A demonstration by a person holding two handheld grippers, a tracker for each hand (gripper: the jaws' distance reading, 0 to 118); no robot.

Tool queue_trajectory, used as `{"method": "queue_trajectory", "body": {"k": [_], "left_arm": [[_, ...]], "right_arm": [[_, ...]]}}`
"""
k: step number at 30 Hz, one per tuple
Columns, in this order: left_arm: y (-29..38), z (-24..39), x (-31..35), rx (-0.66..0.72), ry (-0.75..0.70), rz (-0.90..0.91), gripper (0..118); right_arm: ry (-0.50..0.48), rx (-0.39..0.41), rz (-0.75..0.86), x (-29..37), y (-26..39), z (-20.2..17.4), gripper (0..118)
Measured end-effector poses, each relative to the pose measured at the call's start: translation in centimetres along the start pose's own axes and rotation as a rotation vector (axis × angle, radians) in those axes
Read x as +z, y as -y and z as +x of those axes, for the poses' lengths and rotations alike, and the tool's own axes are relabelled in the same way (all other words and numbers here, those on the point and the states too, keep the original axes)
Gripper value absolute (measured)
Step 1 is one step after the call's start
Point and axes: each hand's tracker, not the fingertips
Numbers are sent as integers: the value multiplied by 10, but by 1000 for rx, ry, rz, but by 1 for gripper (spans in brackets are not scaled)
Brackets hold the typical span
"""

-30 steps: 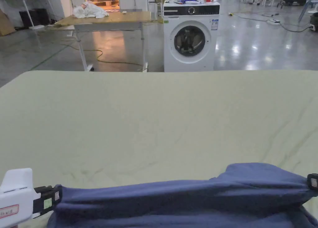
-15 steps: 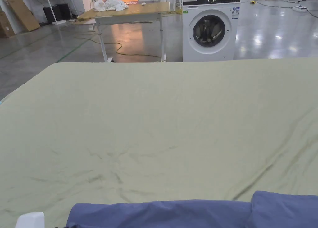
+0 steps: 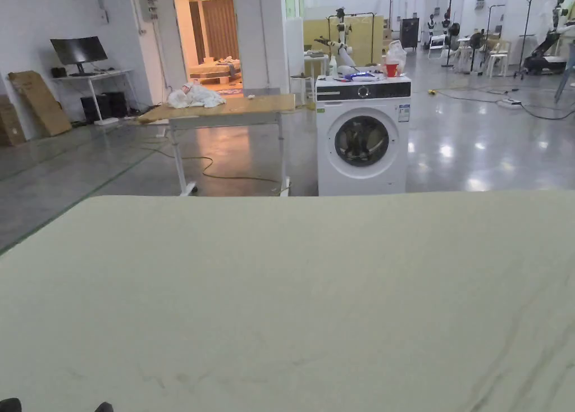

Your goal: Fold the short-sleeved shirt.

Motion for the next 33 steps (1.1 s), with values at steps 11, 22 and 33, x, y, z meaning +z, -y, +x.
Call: {"method": "queue_trajectory", "body": {"k": [11, 22, 33], "left_arm": [[-12, 55, 48, -129, 99, 162, 6], [-14, 52, 41, -66, 133, 139, 0], [84, -80, -36, 572, 108, -242, 105]], "right_arm": [[1, 107, 46, 0, 13, -46, 0], [-63, 121, 87, 0, 26, -52, 0], [-83, 80, 45, 3, 45, -46, 0]]}}
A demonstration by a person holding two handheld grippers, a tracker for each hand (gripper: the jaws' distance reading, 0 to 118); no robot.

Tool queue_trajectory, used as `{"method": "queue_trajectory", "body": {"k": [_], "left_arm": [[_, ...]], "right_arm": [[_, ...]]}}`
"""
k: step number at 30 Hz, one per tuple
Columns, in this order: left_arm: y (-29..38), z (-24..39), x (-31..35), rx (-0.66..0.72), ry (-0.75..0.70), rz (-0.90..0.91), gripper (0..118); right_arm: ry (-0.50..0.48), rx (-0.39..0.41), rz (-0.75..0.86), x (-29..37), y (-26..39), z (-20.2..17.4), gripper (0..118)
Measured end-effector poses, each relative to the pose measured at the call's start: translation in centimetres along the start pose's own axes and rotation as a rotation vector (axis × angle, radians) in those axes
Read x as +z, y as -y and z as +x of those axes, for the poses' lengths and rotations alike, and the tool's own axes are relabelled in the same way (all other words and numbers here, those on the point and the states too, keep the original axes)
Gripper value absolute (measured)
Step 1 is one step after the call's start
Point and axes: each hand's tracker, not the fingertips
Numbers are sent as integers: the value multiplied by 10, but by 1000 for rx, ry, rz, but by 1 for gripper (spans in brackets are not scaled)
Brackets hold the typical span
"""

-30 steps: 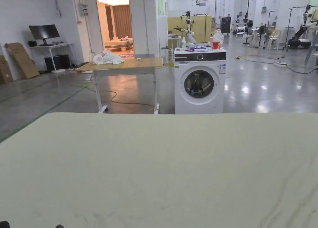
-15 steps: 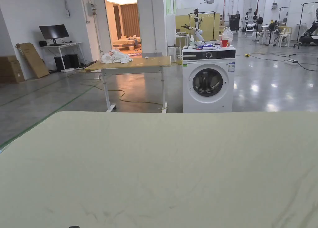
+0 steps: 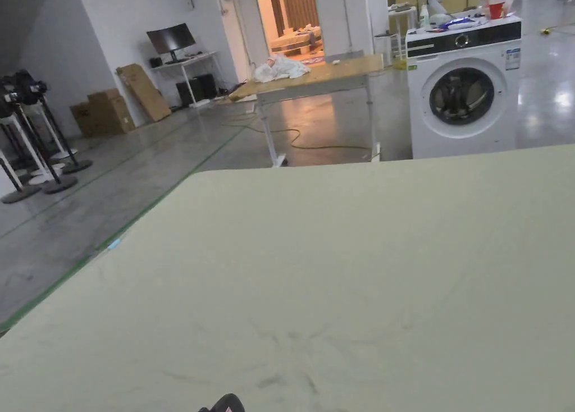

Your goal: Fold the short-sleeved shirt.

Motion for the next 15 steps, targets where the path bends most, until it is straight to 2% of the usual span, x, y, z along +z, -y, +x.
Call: {"method": "queue_trajectory", "body": {"k": [4, 6, 8, 10, 11, 12, 14, 15], "left_arm": [[21, -79, -44, 211, -36, -202, 108], [37, -107, -64, 332, 31, -260, 107], [48, -120, -81, 370, 61, -296, 106], [50, -117, -89, 334, 45, -287, 100], [48, -110, -87, 323, 84, -249, 90], [46, -110, -92, 369, 126, -271, 74], [46, -107, -106, 439, 132, -350, 21], [48, -103, -109, 380, 98, -368, 15]], "right_arm": [[-11, -61, -31, -2, 5, 4, 0], [-25, -94, -41, -2, 8, 6, 0], [-20, -103, -52, -2, 10, 6, 0], [-12, -98, -65, -1, 10, 6, 0], [-9, -94, -70, 0, 10, 6, 0], [-7, -94, -71, 2, 10, 6, 0], [-11, -122, -74, 3, 8, 8, 0], [-13, -132, -75, 2, 8, 9, 0]]}}
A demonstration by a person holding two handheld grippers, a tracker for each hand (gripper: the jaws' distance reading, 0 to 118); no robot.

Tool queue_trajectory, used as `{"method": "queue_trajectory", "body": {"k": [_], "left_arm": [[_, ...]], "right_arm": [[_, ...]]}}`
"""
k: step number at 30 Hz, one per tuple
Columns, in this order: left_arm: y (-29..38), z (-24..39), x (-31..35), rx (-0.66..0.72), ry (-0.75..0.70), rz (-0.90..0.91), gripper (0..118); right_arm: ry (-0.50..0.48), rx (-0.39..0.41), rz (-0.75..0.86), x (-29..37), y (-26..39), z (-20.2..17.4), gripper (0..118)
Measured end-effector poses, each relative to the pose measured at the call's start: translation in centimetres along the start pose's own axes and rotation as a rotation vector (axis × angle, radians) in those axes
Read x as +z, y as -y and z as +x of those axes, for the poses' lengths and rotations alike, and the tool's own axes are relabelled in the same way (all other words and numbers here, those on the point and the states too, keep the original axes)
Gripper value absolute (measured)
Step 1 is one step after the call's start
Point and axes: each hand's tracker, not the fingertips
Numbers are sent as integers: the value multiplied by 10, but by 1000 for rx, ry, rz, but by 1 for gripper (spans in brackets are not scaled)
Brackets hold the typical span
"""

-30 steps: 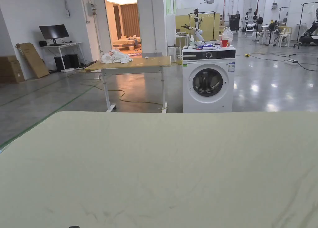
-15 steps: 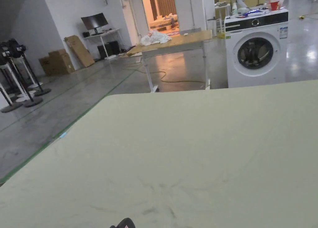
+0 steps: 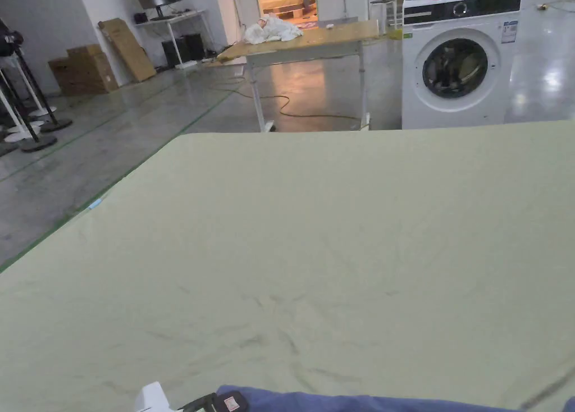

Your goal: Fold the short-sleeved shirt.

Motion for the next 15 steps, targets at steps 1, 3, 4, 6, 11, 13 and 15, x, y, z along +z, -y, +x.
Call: {"method": "queue_trajectory", "body": {"k": [1, 3, 4, 6, 11, 13, 15], "left_arm": [[1, 4, -4, -49, -40, -12, 12], [0, 4, -6, -44, -17, -22, 4], [0, 4, -5, -15, 5, -19, 1], [-4, 7, 3, 9, -5, -2, 0], [-23, 14, 48, 77, 32, 111, 0], [-36, 29, 67, -16, -54, 146, 0], [-50, 36, 85, -61, -92, 183, 0]], "right_arm": [[2, -5, -2, 0, 1, 0, 0], [12, -2, -8, 0, 2, -1, 0], [15, 2, -10, 0, 2, -1, 0], [10, 8, -16, 1, 2, -2, 0], [7, 0, -16, 1, 4, 0, 0], [-3, -21, -17, -2, 5, 2, 0], [-6, -30, -19, -2, 7, 2, 0]]}}
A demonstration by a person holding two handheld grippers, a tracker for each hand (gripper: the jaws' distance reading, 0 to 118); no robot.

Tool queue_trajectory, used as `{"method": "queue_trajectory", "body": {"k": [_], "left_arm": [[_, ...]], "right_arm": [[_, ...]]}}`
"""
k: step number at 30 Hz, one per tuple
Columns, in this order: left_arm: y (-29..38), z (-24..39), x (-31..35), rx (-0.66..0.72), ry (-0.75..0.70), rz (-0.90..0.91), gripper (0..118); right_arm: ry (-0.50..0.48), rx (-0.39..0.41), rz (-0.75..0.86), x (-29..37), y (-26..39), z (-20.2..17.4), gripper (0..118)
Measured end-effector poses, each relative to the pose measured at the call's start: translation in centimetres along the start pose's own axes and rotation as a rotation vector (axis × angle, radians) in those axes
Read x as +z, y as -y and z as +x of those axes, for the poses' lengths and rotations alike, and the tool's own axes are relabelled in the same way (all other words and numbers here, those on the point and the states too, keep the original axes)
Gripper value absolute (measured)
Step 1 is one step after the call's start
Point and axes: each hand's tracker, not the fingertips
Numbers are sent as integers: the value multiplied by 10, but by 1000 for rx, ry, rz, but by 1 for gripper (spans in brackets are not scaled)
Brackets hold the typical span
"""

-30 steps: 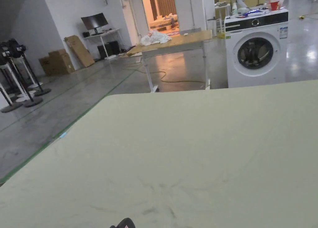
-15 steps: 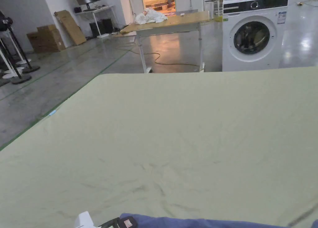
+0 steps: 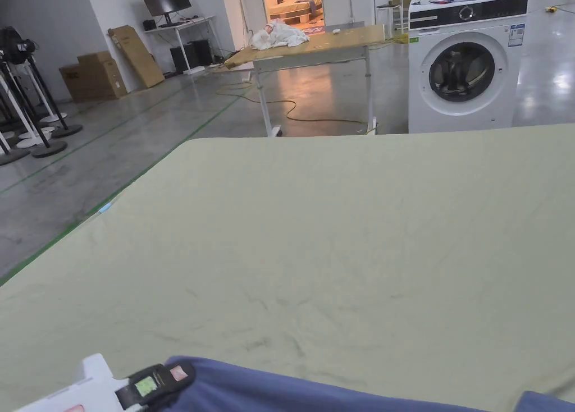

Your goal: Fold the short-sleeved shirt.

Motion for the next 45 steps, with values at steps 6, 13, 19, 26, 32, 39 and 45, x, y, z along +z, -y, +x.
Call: {"method": "queue_trajectory", "body": {"k": [6, 13, 19, 26, 32, 39, 45], "left_arm": [[-1, 51, 9, -93, 9, 16, 0], [90, 149, -77, -254, 191, -211, 0], [175, 202, -164, -430, 185, -490, 0], [163, 215, -158, -447, 276, -405, 73], [159, 193, -152, -412, 175, -361, 3], [221, 183, -183, -395, 189, -530, 2], [200, 191, -176, -382, 200, -509, 7]], "right_arm": [[-14, -43, -1, -2, 5, -1, 0], [-5, -38, 7, 7, 3, -8, 0], [19, -78, 33, 24, 2, 3, 0], [59, -102, 28, 32, 5, 18, 0], [48, -176, 17, 31, 12, 27, 0], [67, -174, 3, 33, 13, 26, 0], [76, -186, -2, 40, 12, 29, 0]]}}
